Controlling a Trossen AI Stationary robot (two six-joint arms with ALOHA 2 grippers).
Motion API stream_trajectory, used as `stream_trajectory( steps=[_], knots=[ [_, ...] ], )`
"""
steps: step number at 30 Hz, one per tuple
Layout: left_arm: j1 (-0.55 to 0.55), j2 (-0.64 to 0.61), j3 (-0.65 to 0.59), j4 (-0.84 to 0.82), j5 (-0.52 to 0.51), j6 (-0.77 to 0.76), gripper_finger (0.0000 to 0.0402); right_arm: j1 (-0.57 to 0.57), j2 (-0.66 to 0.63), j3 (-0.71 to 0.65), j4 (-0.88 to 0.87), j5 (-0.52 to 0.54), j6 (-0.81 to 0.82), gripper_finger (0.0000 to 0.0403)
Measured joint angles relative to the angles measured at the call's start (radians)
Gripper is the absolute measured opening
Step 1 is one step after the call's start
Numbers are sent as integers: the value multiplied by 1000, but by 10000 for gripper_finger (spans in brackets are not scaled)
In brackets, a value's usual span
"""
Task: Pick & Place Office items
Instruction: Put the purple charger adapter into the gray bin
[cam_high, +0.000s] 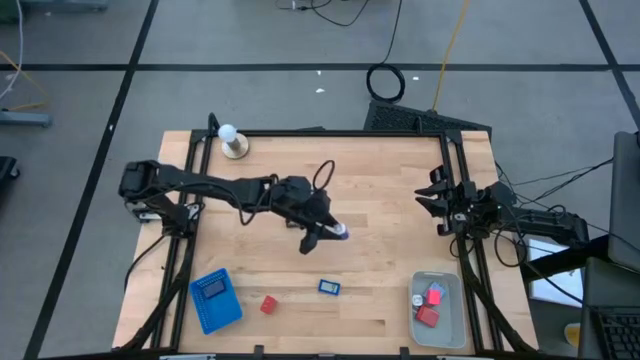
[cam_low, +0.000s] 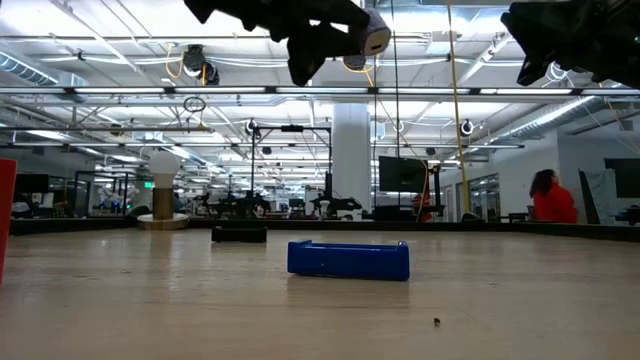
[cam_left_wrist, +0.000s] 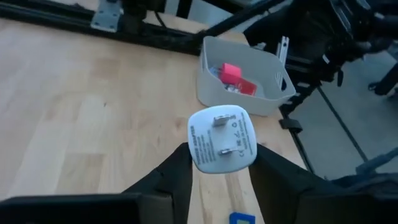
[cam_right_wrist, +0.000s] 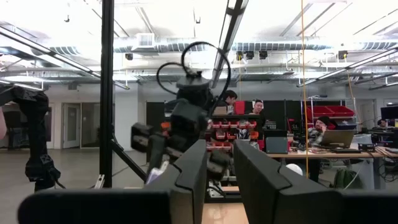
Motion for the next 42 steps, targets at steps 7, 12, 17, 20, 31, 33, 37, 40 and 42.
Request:
stream_trajectory(
  steps=[7, 12, 17, 20, 31, 33, 37, 40, 42],
  knots=[
    [-41, 87, 0, 64, -1, -7, 130, 0, 1, 0, -2, 1, 0, 73],
    [-52, 179, 0, 69, -7, 8, 172, 0, 1, 0, 0, 1, 0, 73],
    [-35, 275, -1, 96, -24, 12, 158, 0, 1, 0, 1, 1, 0, 73],
    [-26, 296, -1, 121, -67, 12, 132, 0, 1, 0, 1, 1, 0, 73],
    [-16, 302, -1, 141, -119, 12, 77, 0, 1, 0, 0, 1, 0, 73],
    [-14, 302, -1, 142, -119, 19, 76, 0, 1, 0, 1, 1, 0, 73],
    [-9, 290, -1, 129, -124, 119, 76, 0, 1, 0, 1, 1, 0, 73],
    [-10, 250, -1, 64, -141, 251, 77, 0, 1, 0, 1, 1, 0, 73],
    [-11, 215, -1, -5, -181, 344, 83, 0, 1, 0, 1, 1, 0, 73]
  ],
)
